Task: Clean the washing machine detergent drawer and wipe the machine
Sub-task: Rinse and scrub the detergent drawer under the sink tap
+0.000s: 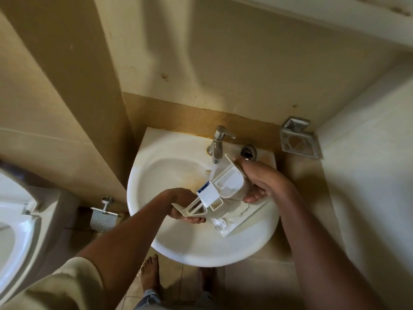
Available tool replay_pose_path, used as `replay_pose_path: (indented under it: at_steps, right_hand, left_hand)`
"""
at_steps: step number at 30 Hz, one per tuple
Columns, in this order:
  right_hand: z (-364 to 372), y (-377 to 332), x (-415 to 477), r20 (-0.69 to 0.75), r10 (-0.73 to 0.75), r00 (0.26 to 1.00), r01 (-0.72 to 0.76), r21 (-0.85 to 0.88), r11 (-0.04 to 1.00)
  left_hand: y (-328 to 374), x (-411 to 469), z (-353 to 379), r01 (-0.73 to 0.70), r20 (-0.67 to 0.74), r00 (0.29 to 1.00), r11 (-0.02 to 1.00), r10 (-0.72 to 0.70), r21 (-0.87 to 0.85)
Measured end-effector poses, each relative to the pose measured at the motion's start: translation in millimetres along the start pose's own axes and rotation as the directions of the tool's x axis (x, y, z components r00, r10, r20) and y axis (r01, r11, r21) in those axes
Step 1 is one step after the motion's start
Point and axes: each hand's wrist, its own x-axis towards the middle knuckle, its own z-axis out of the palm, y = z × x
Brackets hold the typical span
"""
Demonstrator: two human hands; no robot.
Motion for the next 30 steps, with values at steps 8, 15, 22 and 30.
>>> replay_pose_path:
  at_steps: [8,15,22,30]
  right_hand:
    - [25,100,8,0.194,-0.038,0.98,-0.023,0.301,0.953]
    - [76,134,45,0.083,-0.116,0.99,0.078,0.368,0.926]
    - [96,131,67,-0.105,-0.239,0.965,0.259,0.256,0.931]
    - [118,128,85,-0.46,-0.338,0.821,0.424,0.095,0.901]
  left_hand:
    - [-11,-4,18,-0.036,-0.616,0.726,0.911,0.306,0.41]
    - [-48,23,31,-0.159,-0.728,0.5,0.876,0.469,0.455]
    - [-62,45,32,-0.244,-0.748,0.345,0.824,0.567,0.512]
    - [-66,67,22,-0.312,-0.73,0.219,0.755,0.648,0.577]
